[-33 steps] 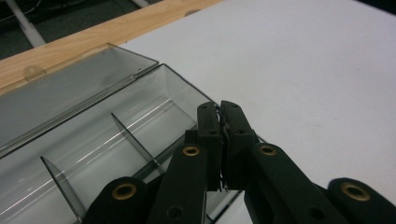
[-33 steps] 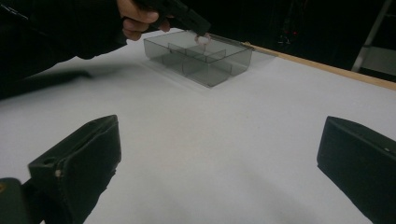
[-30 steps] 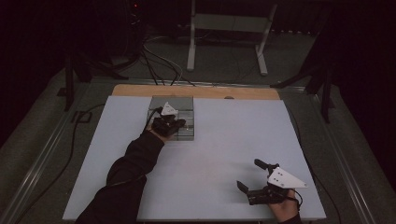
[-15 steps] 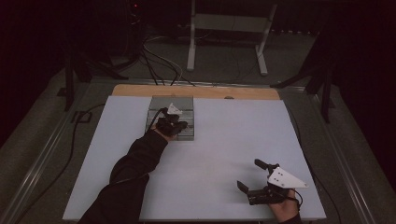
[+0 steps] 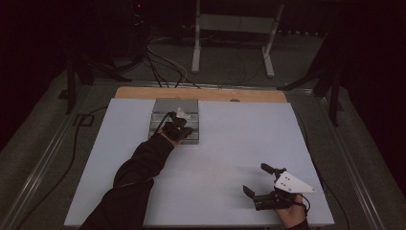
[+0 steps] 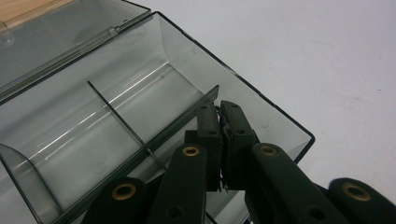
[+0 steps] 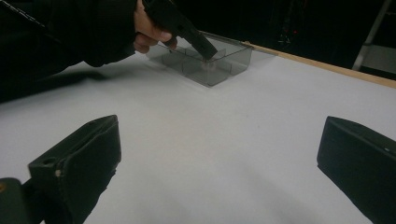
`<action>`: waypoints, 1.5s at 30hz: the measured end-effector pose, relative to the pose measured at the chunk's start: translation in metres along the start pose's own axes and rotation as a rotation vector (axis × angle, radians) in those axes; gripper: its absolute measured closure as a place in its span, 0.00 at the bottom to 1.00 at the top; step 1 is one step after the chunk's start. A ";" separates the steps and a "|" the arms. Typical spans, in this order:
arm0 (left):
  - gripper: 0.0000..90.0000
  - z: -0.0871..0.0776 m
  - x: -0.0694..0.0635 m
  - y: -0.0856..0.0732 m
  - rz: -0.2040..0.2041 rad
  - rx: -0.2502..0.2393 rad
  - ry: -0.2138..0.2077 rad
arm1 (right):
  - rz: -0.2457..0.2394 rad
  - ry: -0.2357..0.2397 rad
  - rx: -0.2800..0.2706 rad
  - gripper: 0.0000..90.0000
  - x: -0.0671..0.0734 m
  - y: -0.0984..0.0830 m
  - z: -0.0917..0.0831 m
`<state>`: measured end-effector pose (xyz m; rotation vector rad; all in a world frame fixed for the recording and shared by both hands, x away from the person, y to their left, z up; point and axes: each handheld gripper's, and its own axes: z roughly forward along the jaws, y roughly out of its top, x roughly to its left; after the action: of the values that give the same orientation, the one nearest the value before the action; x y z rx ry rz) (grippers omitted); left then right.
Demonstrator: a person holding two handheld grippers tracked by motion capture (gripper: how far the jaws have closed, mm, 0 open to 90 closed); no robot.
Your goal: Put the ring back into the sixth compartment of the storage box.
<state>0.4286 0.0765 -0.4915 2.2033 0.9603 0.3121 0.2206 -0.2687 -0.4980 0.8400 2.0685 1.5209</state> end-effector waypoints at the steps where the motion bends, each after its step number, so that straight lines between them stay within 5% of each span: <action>1: 0.99 -0.001 0.000 0.001 0.005 -0.002 0.007 | 0.000 0.000 0.000 0.00 0.000 0.000 0.000; 7: 0.96 -0.006 -0.002 0.005 -0.005 -0.028 0.008 | 0.001 0.001 0.002 0.00 0.000 0.000 0.000; 13: 0.62 -0.014 -0.007 0.008 -0.009 -0.034 0.019 | 0.001 0.000 -0.004 0.00 0.000 0.000 -0.001; 25: 0.31 -0.043 -0.014 0.010 -0.009 -0.060 -0.020 | 0.000 -0.002 -0.006 0.00 0.000 0.001 -0.001; 28: 0.22 -0.050 -0.016 0.008 0.007 -0.042 -0.002 | -0.001 -0.001 -0.006 0.00 0.000 0.001 -0.001; 35: 0.10 -0.063 -0.019 0.003 0.006 -0.045 -0.020 | -0.002 -0.003 -0.005 0.00 0.000 0.001 -0.001; 37: 0.02 -0.068 -0.016 0.002 0.002 -0.046 -0.052 | -0.004 -0.004 -0.003 0.00 0.001 0.001 -0.001; 45: 0.01 -0.086 -0.008 -0.016 -0.022 -0.078 -0.115 | -0.011 -0.006 -0.005 0.00 0.001 0.002 -0.001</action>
<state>0.3746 0.1223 -0.4399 2.1145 0.8936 0.2065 0.2194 -0.2682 -0.4960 0.8297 2.0609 1.5149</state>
